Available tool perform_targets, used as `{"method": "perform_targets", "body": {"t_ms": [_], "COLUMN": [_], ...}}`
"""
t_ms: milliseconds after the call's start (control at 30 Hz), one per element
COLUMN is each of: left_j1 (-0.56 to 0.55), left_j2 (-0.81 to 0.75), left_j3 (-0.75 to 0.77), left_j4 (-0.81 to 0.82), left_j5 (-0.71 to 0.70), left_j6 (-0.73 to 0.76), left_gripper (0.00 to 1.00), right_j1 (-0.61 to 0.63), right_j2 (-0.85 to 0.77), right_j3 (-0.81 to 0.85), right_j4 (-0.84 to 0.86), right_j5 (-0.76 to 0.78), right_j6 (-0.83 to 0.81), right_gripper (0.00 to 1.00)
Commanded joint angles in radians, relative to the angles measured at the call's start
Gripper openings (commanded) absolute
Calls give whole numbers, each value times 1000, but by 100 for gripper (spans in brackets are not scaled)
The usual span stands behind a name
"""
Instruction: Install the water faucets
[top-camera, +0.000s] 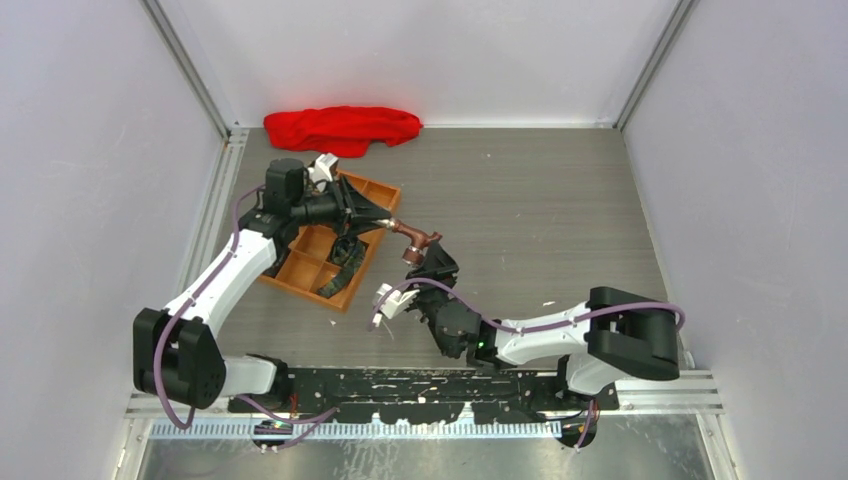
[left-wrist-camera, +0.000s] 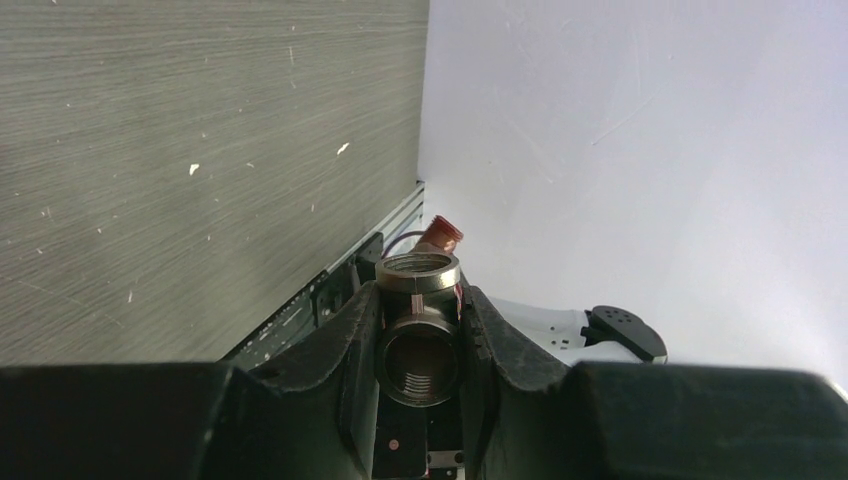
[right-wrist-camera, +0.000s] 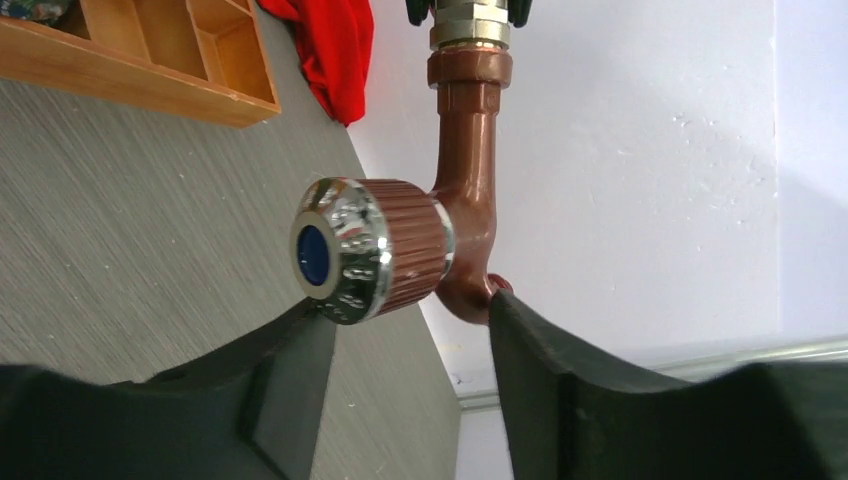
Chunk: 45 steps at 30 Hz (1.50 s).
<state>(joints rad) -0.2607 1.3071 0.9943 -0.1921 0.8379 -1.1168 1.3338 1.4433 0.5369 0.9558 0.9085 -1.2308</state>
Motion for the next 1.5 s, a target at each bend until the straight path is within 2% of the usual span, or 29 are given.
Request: {"method": "perform_targets", "body": {"t_ms": [0, 167, 233, 333, 433, 533, 667, 833, 1000, 1033, 1100, 1200, 1300, 1467], "left_j1": [3, 2, 2, 1, 3, 3, 2, 2, 3, 3, 2, 2, 2, 2], "left_j2": [-9, -6, -6, -8, -5, 2, 4, 3, 1, 2, 2, 3, 0, -6], "left_j3": [16, 7, 5, 1, 0, -2, -6, -1, 0, 0, 0, 1, 1, 5], "left_j4": [54, 63, 65, 66, 69, 68, 75, 72, 52, 52, 55, 59, 59, 57], "left_j5": [43, 49, 51, 54, 62, 72, 83, 100, 102, 102, 102, 106, 109, 113], "left_j6": [2, -1, 0, 3, 7, 16, 21, 35, 49, 49, 49, 49, 49, 51], "left_gripper": [0, 0, 0, 0, 0, 0, 0, 0, 0, 0, 0, 0, 0, 0], "right_j1": [1, 1, 1, 0, -13, -44, -131, -232, -246, -246, -246, -257, -285, -350], "right_j2": [32, 25, -3, -88, -222, -309, -363, -386, -389, -387, -383, -367, -355, -325], "right_j3": [18, 27, 28, 51, 103, 137, 177, 211, 232, 231, 224, 226, 232, 234], "right_j4": [240, 275, 245, 64, -233, -396, -540, -599, -620, -622, -614, -615, -600, -568], "right_j5": [34, 23, 14, -28, -145, -275, -427, -554, -626, -628, -619, -628, -659, -682], "right_j6": [-90, -91, -45, 147, 420, 626, 840, 998, 1011, 1006, 990, 990, 1012, 1064], "right_gripper": [56, 35, 30, 26, 25, 25, 27, 30, 37, 41, 56, 65, 66, 63]}}
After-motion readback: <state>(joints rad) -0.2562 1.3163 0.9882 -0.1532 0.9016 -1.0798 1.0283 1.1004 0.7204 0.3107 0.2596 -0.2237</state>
